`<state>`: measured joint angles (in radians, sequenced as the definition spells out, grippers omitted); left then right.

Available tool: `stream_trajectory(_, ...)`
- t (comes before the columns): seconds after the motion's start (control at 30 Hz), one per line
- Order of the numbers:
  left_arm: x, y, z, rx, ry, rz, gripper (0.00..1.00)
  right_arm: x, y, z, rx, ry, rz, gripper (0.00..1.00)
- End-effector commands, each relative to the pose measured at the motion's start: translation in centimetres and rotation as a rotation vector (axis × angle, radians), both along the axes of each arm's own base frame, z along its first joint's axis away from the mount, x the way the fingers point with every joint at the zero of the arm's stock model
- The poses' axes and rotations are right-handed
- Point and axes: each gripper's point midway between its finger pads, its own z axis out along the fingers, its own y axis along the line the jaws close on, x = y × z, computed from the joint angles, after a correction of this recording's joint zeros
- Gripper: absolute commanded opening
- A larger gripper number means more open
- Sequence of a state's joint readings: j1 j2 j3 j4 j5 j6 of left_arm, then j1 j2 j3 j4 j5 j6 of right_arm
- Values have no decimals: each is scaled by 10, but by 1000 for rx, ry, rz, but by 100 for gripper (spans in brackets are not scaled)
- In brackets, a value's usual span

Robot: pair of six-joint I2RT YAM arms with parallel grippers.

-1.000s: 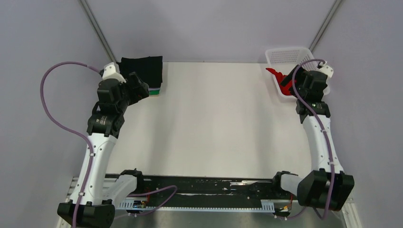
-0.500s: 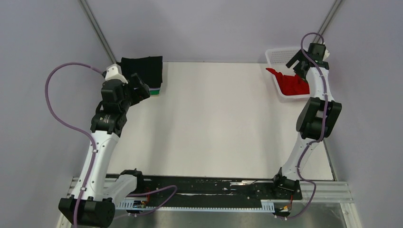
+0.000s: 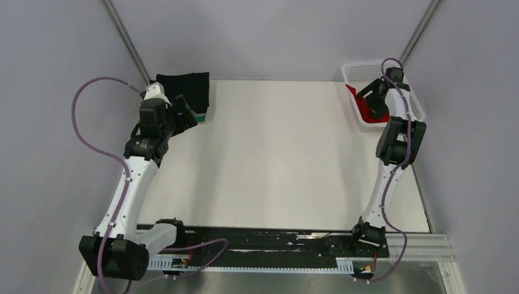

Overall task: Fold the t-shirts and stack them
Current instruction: Grab crumpled tshirt from bin with the right arm

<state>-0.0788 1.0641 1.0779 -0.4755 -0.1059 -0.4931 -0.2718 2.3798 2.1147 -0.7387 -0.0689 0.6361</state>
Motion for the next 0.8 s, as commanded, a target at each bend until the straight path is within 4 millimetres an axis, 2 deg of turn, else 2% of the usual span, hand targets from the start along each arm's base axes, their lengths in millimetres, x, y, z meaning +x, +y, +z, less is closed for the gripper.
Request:
stream_trajectory(0.0,7,-4,-3,-22,2,-9,100,12,9,-7,71,-30,6,84)
stream_trajectory(0.1,8,-6,-5,-28,14,-13,100,20,13,-8,82,-66,43,76)
stream_trajectory(0.13,8,-6,-6,-30,16,-13,100,23,13,-7,82,-77,50,69)
stream_trajectory(0.23,6,-6,-6,-37,16,-10,100,32,17,7,98,-136,89,37)
stream_trajectory(0.3,3,-6,-5,-38,14,-10,100,38,20,27,98,-200,130,9)
stream_trajectory(0.33,2,-6,-5,-37,15,-9,100,41,19,41,85,-235,140,1)
stream_trajectory(0.37,1,-6,-3,-37,8,-9,100,44,19,57,65,-271,153,0)
stream_trajectory(0.47,-3,-5,3,-37,-9,-6,100,46,11,125,-40,-409,167,0)
stream_trajectory(0.6,-7,-4,9,-40,-27,-5,100,31,6,227,-188,-587,184,0)
stream_trajectory(0.67,-9,-5,12,-43,-34,-7,100,16,16,281,-232,-690,227,0)
stream_trajectory(0.73,-11,-6,13,-51,-42,-9,100,-4,39,333,-268,-809,324,0)
stream_trajectory(0.77,-10,-7,14,-57,-48,-12,100,-21,56,365,-289,-879,378,0)
